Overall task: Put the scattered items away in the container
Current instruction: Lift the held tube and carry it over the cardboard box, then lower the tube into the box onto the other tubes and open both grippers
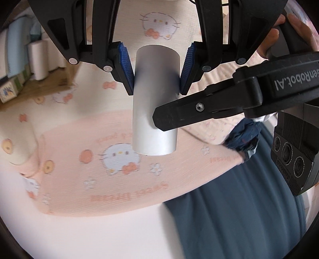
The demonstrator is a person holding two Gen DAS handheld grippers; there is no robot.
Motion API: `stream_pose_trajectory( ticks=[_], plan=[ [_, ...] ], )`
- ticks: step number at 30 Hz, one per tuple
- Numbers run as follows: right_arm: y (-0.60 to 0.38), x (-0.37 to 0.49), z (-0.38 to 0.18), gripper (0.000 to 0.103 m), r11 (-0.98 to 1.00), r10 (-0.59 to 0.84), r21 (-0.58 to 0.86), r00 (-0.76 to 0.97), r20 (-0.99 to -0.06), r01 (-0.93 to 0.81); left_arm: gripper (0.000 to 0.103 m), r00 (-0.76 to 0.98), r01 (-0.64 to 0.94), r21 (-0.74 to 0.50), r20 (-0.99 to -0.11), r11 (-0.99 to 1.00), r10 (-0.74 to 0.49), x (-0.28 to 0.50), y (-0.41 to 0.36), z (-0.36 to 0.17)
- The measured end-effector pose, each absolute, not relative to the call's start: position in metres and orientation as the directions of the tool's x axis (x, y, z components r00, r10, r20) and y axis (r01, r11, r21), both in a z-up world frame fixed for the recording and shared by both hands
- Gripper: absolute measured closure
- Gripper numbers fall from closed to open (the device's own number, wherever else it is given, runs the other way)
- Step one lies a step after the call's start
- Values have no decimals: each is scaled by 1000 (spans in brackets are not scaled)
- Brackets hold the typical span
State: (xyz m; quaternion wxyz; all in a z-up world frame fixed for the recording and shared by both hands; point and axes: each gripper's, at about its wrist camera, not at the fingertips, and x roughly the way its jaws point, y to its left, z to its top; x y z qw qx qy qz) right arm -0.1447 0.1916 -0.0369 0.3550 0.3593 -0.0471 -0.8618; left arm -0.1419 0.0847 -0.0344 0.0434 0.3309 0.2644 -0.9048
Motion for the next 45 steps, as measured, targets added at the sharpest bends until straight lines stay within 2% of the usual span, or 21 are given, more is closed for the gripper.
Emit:
stream_pose_trajectory(
  ticks=[17, 23, 30, 36, 40, 45],
  plan=[
    [337, -181, -40, 60, -869, -495, 366, -627, -601, 334, 62, -655, 14, -463, -674, -886, 342, -263, 202, -61],
    [371, -196, -45, 60, -874, -478, 403, -632, -610, 272, 62, -609, -23, -442, -706, -897, 363, -293, 228, -70],
    [388, -207, -71, 60, -878, -473, 413, -567, -674, 241, 62, -507, 65, -485, -769, -872, 389, -315, 231, -103],
    [384, -216, -102, 60, -880, -475, 410, -471, -743, 240, 63, -414, 219, -542, -805, -811, 426, -323, 212, -144],
    [373, -224, -117, 60, -882, -471, 401, -416, -778, 248, 65, -364, 335, -527, -837, -781, 409, -327, 197, -162],
    [354, -238, -136, 60, -894, -437, 356, -353, -827, 273, 67, -317, 394, -455, -883, -798, 347, -333, 186, -176]
  ],
)
